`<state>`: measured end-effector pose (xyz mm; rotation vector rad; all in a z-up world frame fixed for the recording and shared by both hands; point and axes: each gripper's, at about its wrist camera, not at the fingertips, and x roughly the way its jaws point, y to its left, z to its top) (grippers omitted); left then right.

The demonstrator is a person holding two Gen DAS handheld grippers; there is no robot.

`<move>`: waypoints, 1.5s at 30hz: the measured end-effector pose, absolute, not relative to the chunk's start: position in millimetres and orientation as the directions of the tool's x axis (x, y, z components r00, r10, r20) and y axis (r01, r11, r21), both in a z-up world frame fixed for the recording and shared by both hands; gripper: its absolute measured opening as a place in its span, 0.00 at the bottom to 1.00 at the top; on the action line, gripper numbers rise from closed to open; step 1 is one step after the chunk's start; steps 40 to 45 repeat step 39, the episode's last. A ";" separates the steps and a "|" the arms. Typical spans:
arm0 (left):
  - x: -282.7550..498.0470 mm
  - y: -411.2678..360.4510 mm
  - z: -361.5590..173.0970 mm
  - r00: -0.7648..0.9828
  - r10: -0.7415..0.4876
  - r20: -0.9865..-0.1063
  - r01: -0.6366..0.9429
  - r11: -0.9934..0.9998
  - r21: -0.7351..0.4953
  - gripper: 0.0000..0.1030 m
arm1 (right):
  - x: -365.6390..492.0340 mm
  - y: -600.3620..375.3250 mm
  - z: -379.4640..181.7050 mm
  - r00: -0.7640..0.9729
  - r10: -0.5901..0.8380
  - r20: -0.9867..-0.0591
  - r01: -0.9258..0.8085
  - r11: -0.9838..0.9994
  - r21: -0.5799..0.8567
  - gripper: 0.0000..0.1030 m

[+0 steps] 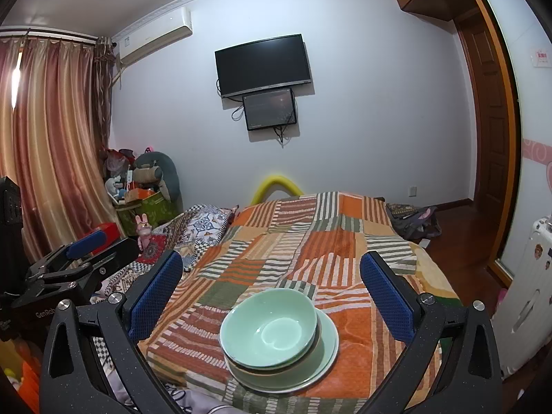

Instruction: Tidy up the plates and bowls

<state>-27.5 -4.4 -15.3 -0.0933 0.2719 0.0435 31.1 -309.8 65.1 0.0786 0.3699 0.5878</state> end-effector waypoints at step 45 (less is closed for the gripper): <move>-28.9 -11.4 -15.8 0.959 -0.031 -0.281 0.009 0.997 -0.076 1.00 | 36.2 -313.7 65.4 0.762 0.561 -0.324 -0.529 0.828 0.186 1.00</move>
